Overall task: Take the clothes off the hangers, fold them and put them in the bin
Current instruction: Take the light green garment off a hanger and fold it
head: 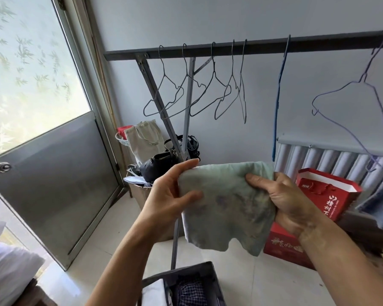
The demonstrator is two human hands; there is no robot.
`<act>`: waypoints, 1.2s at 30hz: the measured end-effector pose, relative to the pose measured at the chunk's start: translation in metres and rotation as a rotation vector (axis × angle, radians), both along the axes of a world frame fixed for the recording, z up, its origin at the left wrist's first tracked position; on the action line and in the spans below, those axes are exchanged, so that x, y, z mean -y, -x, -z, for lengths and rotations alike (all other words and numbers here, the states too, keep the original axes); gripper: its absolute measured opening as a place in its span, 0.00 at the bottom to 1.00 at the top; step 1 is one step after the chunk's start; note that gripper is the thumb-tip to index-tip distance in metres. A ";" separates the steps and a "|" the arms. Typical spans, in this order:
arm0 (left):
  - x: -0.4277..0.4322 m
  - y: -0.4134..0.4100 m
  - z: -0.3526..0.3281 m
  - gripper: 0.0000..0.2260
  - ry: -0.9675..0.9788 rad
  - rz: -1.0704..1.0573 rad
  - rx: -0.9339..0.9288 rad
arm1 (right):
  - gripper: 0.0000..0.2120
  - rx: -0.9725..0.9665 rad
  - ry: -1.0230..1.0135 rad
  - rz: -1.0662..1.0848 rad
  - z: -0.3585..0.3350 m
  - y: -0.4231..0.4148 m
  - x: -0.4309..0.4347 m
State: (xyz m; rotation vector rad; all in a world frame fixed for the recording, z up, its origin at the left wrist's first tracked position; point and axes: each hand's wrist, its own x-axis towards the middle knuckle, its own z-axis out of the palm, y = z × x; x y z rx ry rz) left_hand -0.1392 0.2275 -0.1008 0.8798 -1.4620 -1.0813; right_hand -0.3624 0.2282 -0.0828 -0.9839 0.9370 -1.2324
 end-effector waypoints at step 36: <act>0.001 -0.061 0.047 0.23 -0.704 -0.267 -0.295 | 0.18 0.003 -0.147 -0.070 0.066 -0.079 0.058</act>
